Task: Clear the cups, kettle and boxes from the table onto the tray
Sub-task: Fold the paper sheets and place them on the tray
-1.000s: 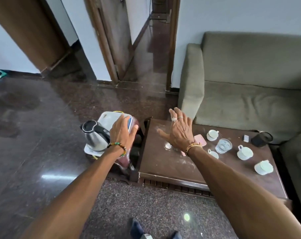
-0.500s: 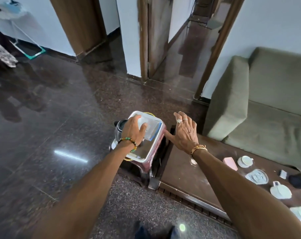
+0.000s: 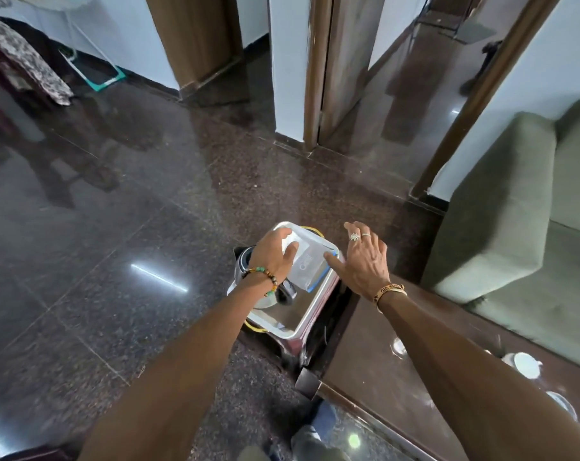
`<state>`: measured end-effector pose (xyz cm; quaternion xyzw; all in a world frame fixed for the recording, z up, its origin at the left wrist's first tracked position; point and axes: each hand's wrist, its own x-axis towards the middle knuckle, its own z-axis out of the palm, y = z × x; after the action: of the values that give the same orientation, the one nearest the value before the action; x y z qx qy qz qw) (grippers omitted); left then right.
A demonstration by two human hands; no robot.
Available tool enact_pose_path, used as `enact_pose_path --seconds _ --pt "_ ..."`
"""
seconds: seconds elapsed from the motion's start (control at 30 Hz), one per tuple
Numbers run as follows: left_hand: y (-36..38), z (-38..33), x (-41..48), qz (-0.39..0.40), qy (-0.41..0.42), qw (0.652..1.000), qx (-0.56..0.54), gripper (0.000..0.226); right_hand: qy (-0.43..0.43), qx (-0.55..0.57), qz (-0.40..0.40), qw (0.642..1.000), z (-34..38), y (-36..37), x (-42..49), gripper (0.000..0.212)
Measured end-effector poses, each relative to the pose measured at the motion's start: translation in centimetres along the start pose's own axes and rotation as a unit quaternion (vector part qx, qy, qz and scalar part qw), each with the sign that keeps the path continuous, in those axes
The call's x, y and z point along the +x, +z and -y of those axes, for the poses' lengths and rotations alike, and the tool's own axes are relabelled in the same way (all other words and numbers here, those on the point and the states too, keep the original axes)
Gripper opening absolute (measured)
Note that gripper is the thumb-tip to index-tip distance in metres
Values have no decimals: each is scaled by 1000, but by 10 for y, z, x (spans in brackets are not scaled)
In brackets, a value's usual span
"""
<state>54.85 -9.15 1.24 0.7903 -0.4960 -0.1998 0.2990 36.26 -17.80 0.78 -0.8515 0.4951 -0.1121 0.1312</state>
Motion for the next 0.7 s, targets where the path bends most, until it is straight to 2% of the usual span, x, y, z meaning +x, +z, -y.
enact_pose_path --seconds 0.2,0.5,0.7 --pt "13 -6 38 8 -34 999 -6 37 32 45 19 998 -11 8 40 77" --pt "75 25 81 102 -58 992 50 39 103 74 84 988 -35 71 56 74" --pt "116 54 116 175 -90 973 123 40 157 144 130 968 -44 118 69 51"
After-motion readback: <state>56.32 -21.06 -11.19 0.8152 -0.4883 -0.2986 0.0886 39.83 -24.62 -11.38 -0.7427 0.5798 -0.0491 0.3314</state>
